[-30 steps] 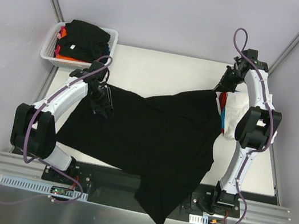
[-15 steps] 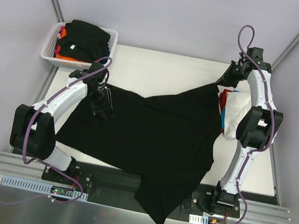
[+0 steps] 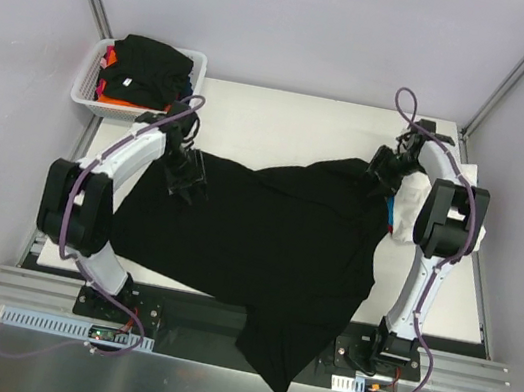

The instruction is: Fold and stack the t-shirts

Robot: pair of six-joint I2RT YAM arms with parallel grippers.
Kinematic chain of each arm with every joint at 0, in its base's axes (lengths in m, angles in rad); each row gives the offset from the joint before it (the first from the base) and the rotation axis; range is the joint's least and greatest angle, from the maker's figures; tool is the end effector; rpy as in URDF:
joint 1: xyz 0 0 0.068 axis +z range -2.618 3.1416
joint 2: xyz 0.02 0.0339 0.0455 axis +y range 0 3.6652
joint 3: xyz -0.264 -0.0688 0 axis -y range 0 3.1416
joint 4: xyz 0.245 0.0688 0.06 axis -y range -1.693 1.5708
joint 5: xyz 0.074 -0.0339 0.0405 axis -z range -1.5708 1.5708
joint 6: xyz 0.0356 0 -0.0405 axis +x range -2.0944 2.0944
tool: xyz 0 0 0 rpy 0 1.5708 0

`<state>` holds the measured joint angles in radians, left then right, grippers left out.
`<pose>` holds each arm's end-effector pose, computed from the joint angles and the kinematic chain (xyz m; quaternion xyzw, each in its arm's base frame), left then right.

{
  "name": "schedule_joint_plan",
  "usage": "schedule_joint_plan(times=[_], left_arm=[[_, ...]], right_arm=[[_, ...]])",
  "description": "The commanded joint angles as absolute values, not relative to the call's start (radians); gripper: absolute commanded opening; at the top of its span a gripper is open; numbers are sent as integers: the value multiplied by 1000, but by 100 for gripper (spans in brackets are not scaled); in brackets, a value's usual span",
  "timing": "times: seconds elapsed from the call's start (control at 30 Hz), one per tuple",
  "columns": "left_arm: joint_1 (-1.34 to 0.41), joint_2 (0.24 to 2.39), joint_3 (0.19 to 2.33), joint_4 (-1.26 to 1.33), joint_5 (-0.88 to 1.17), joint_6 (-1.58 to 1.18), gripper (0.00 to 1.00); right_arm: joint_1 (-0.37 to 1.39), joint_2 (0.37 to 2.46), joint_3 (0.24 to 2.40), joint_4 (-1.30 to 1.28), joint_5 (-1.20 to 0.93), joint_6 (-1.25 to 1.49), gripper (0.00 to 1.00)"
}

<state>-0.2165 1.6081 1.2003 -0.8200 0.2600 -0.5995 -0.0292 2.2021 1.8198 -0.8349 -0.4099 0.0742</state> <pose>0.3057 -0.0766 0.2331 -0.1642 0.9634 -0.1844 0.1046 0.4627 0.0007 0.1908 0.0141 0.9644 0.2042 0.1676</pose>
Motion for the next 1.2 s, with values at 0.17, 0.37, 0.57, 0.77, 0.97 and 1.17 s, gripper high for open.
schedule_joint_plan(times=[0.17, 0.37, 0.57, 0.77, 0.97, 1.17], left_arm=[[-225, 1916, 1525, -844, 186, -603, 29], [-222, 2060, 1680, -844, 107, -554, 0], [-199, 2134, 1685, -842, 101, -515, 0], [-198, 2077, 1516, -824, 112, -508, 0], [-196, 1944, 1294, -824, 234, -566, 0], [-198, 1769, 1070, -811, 296, -641, 0]], right_arm=[[147, 1950, 1546, -812, -468, 52, 1], [258, 1922, 1506, -837, -483, 41, 1], [314, 1894, 1483, -839, -476, 44, 1], [327, 1872, 1460, -822, -476, 60, 1], [327, 1861, 1454, -818, -463, 61, 1], [328, 1867, 1462, -816, -466, 66, 2]])
